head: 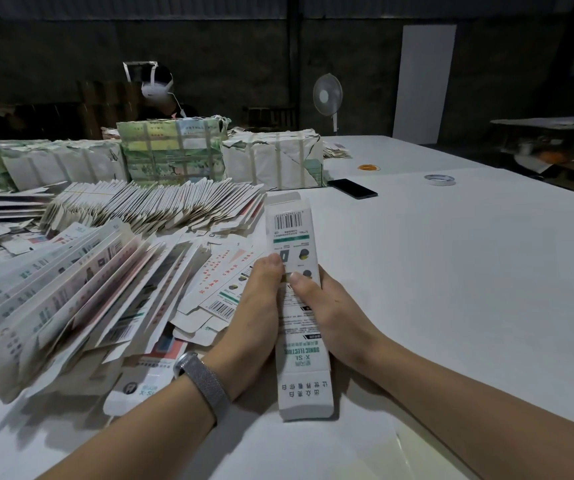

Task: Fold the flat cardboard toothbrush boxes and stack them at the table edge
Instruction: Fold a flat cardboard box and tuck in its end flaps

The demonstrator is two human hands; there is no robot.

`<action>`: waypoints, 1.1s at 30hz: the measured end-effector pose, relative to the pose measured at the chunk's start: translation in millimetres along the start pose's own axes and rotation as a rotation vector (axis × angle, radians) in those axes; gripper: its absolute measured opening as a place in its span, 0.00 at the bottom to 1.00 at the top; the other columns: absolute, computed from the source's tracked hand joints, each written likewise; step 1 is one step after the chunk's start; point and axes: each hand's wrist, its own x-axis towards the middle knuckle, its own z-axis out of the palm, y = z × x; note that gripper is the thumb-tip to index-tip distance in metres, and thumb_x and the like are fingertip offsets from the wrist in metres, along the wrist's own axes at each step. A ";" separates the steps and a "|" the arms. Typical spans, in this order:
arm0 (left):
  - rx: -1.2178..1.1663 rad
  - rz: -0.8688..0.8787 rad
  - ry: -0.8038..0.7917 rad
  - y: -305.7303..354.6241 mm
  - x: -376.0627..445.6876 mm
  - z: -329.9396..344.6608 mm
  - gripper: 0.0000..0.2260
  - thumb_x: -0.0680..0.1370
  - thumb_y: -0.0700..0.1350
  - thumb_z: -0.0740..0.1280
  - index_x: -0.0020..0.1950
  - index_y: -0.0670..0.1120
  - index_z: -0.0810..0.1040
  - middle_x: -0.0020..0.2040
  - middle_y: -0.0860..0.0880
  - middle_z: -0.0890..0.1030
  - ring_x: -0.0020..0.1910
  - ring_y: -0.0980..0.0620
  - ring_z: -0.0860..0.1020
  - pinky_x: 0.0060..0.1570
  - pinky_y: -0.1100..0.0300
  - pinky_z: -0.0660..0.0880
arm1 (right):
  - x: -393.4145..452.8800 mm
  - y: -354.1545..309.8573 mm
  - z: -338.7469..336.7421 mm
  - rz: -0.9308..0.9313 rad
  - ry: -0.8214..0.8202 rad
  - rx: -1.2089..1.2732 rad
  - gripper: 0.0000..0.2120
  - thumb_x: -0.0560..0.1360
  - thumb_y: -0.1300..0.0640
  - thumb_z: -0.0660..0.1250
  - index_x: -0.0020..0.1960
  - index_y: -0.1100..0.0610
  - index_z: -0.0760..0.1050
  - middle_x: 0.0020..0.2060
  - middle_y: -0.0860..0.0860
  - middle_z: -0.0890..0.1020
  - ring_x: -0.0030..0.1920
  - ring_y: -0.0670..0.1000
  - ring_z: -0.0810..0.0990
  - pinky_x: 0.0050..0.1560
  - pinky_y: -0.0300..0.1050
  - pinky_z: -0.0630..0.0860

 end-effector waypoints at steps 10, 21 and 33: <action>0.079 0.037 -0.107 0.0 -0.6 -1.2 0.13 0.84 0.53 0.60 0.59 0.45 0.77 0.48 0.46 0.86 0.46 0.48 0.86 0.40 0.59 0.81 | 5.2 -5.5 -8.7 -0.019 0.129 0.197 0.10 0.83 0.58 0.60 0.64 0.56 0.72 0.57 0.56 0.84 0.55 0.56 0.84 0.55 0.51 0.81; -0.054 0.020 -0.014 0.0 5.2 -7.1 0.15 0.83 0.53 0.62 0.69 0.56 0.66 0.48 0.50 0.87 0.43 0.48 0.87 0.36 0.57 0.81 | 7.8 -3.0 -9.6 -0.075 -0.061 0.140 0.22 0.77 0.54 0.64 0.70 0.43 0.69 0.57 0.51 0.84 0.54 0.55 0.85 0.48 0.47 0.81; -0.067 0.066 -0.054 -2.3 7.2 -7.9 0.10 0.86 0.48 0.57 0.66 0.57 0.71 0.43 0.49 0.87 0.39 0.51 0.85 0.35 0.60 0.80 | 8.7 -2.9 -13.3 -0.024 0.009 0.127 0.17 0.84 0.54 0.59 0.71 0.42 0.69 0.52 0.51 0.86 0.47 0.52 0.86 0.44 0.44 0.82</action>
